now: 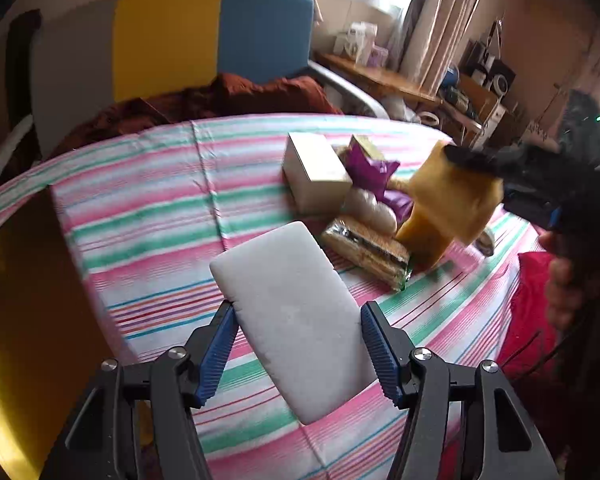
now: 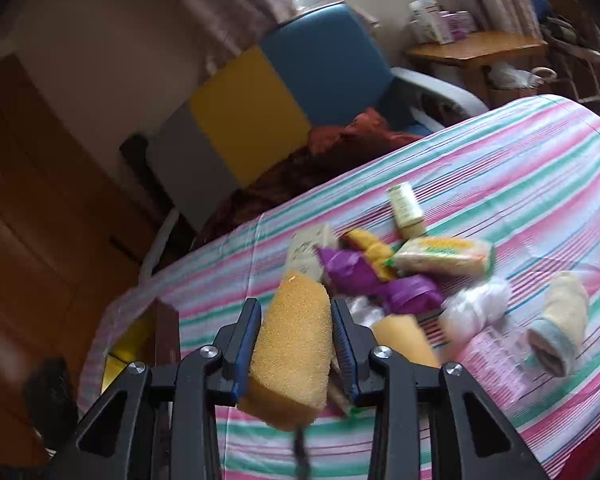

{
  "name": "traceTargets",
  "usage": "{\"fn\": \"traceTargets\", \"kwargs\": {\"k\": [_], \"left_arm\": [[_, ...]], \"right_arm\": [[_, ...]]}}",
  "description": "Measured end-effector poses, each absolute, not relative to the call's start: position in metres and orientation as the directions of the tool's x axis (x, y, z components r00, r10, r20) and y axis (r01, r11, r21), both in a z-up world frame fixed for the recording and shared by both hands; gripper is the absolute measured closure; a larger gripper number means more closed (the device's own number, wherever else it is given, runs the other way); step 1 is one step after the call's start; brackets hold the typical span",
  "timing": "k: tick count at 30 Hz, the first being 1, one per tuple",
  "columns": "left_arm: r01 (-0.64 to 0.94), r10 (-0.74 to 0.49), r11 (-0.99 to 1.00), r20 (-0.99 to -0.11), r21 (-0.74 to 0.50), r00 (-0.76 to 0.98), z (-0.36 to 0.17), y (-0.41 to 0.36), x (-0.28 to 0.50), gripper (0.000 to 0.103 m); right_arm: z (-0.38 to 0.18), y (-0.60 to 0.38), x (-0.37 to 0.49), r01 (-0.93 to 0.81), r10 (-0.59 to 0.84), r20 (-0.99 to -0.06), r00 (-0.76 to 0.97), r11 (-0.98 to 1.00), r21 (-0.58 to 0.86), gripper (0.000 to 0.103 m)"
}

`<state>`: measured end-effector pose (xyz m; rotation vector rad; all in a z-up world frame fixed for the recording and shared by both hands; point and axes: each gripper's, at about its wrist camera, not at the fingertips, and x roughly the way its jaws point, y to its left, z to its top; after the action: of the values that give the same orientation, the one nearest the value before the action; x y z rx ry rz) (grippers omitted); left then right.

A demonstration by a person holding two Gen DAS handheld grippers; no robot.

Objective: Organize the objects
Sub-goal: 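Grasp the white foam block with left gripper while right gripper grasps yellow sponge, then place white foam block and yellow sponge into the gold tray, opening both grippers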

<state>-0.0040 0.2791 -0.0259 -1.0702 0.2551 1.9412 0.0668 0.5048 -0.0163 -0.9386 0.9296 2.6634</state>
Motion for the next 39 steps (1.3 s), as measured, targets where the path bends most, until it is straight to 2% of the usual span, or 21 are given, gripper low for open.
{"fn": "traceTargets", "kwargs": {"k": [6,9,14,19,21,24,26,27,28,33,39], "left_arm": [[-0.725,0.631,-0.643,-0.706,-0.247,-0.320,0.003,0.220,-0.018,0.039],[-0.678,0.609,-0.697,-0.691,-0.233,-0.389,0.010,0.184,-0.027,0.038],[-0.556,0.515,-0.807,-0.700,-0.200,-0.494,0.004,0.111,-0.052,0.036],[-0.412,0.393,-0.896,-0.727,-0.165,-0.563,-0.013,0.044,-0.073,0.032],[-0.370,0.364,-0.914,-0.734,-0.164,-0.574,-0.019,0.026,-0.077,0.029],[-0.299,0.320,-0.940,-0.733,-0.166,-0.600,-0.025,-0.001,-0.083,0.016],[-0.257,0.285,-0.954,-0.732,-0.155,-0.619,-0.029,-0.017,-0.079,0.007],[-0.236,0.265,-0.961,-0.734,-0.145,-0.625,-0.030,-0.021,-0.077,0.004],[-0.214,0.241,-0.968,-0.738,-0.133,-0.630,-0.031,-0.026,-0.078,0.000],[-0.156,0.170,-0.984,-0.738,-0.089,-0.653,-0.028,-0.036,-0.074,0.000],[-0.134,0.167,-0.986,-0.718,-0.103,-0.676,-0.019,-0.038,-0.074,0.000]], "right_arm": [[-0.006,0.442,0.041,-0.222,-0.148,-0.617,-0.773,-0.848,0.482,0.068],[-0.002,0.404,0.018,-0.141,-0.216,-0.609,-0.763,-0.865,0.482,0.068],[-0.002,0.342,-0.015,-0.027,-0.316,-0.614,-0.723,-0.875,0.483,0.068],[-0.008,0.269,-0.041,0.082,-0.371,-0.659,-0.654,-0.901,0.426,0.066],[-0.012,0.241,-0.049,0.114,-0.363,-0.681,-0.636,-0.917,0.383,0.058],[-0.015,0.209,-0.051,0.142,-0.321,-0.710,-0.627,-0.943,0.301,0.044],[-0.017,0.191,-0.053,0.152,-0.267,-0.725,-0.635,-0.963,0.221,0.022],[-0.017,0.181,-0.052,0.164,-0.242,-0.729,-0.641,-0.970,0.178,0.018],[-0.018,0.173,-0.050,0.174,-0.220,-0.731,-0.646,-0.975,0.140,0.018],[-0.026,0.147,-0.048,0.183,-0.110,-0.739,-0.664,-0.983,-0.018,0.014],[-0.028,0.139,-0.036,0.150,-0.046,-0.725,-0.687,-0.986,-0.079,0.014]]}}
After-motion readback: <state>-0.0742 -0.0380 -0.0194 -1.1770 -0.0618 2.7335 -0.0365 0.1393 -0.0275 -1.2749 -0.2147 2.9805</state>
